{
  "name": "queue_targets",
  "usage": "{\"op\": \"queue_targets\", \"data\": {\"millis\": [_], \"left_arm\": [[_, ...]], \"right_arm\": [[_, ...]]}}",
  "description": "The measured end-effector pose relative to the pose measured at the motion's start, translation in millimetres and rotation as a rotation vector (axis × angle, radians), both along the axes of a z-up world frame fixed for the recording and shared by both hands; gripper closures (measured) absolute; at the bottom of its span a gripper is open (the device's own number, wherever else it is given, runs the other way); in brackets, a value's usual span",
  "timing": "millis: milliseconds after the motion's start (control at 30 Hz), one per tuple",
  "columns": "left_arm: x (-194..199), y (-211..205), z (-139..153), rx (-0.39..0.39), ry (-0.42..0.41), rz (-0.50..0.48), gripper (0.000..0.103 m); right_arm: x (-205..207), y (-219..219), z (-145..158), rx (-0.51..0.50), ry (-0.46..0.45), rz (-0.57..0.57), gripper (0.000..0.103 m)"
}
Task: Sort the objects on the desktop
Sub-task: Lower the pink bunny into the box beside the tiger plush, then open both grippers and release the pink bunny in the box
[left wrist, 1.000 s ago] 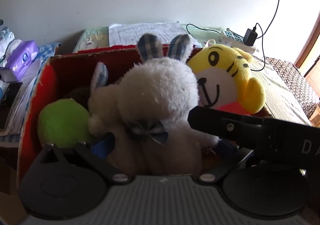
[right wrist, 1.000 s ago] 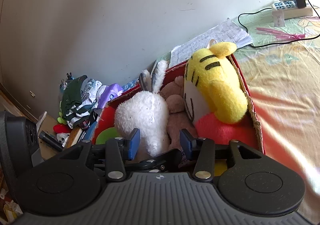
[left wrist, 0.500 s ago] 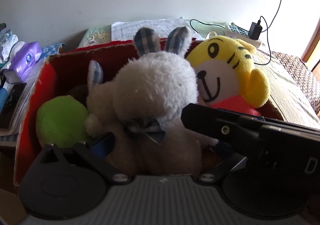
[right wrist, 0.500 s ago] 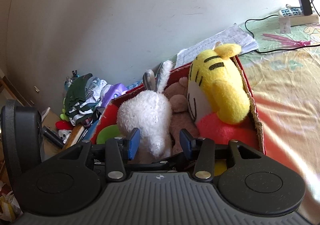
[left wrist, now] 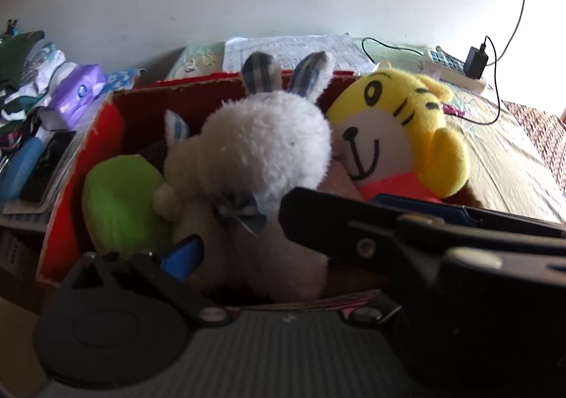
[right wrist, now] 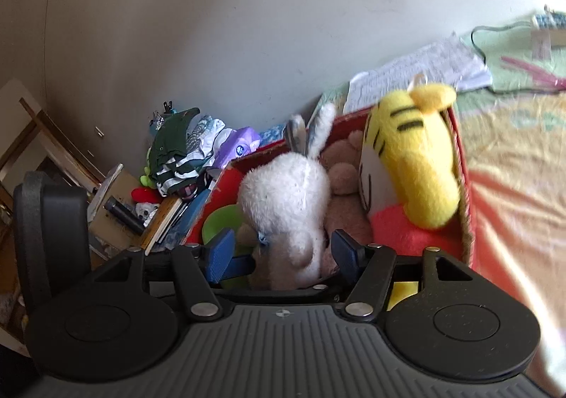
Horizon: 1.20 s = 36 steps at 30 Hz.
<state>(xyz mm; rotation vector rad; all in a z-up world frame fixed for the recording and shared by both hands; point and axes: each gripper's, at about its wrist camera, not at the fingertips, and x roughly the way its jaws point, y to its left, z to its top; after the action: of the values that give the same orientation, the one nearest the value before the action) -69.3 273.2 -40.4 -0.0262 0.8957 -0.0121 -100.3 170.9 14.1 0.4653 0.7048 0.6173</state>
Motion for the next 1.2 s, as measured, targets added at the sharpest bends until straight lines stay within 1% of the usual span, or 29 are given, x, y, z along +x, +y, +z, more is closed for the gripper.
{"op": "queue_targets", "data": {"millis": [100,267,400,500,567,733,867,967,1133,1200], "left_arm": [[-4,-5,5,0.015,-0.014,0.034,0.001],[-9,-23,13,0.081,-0.047,0.067,0.001],[-13,-31,19,0.097,-0.062,0.071,0.001],[-16,-34,23,0.111,-0.078,0.065,0.001],[-16,-34,25,0.128,-0.085,0.064,0.001],[-11,-20,36,0.11,-0.072,0.057,0.001],[-12,-7,47,0.111,-0.085,0.044,0.001],[-8,4,52,0.099,-0.062,0.024,0.001],[-9,21,53,0.133,-0.059,0.026,0.001],[-7,29,52,0.147,-0.033,0.032,0.001]], "right_arm": [[-6,-7,5,-0.012,-0.031,-0.009,0.036],[-13,-22,11,-0.048,-0.065,-0.048,0.034],[-19,-33,16,-0.072,-0.086,-0.089,0.034],[-22,-41,18,-0.062,-0.08,-0.136,0.034],[-23,-43,20,-0.077,-0.078,-0.175,0.034],[-25,-35,29,-0.186,-0.058,-0.288,0.033],[-23,-22,35,-0.255,-0.034,-0.342,0.029],[-22,-11,38,-0.298,-0.03,-0.373,0.026],[-20,3,39,-0.354,-0.019,-0.421,0.02],[-19,9,37,-0.37,-0.015,-0.436,0.019]]}}
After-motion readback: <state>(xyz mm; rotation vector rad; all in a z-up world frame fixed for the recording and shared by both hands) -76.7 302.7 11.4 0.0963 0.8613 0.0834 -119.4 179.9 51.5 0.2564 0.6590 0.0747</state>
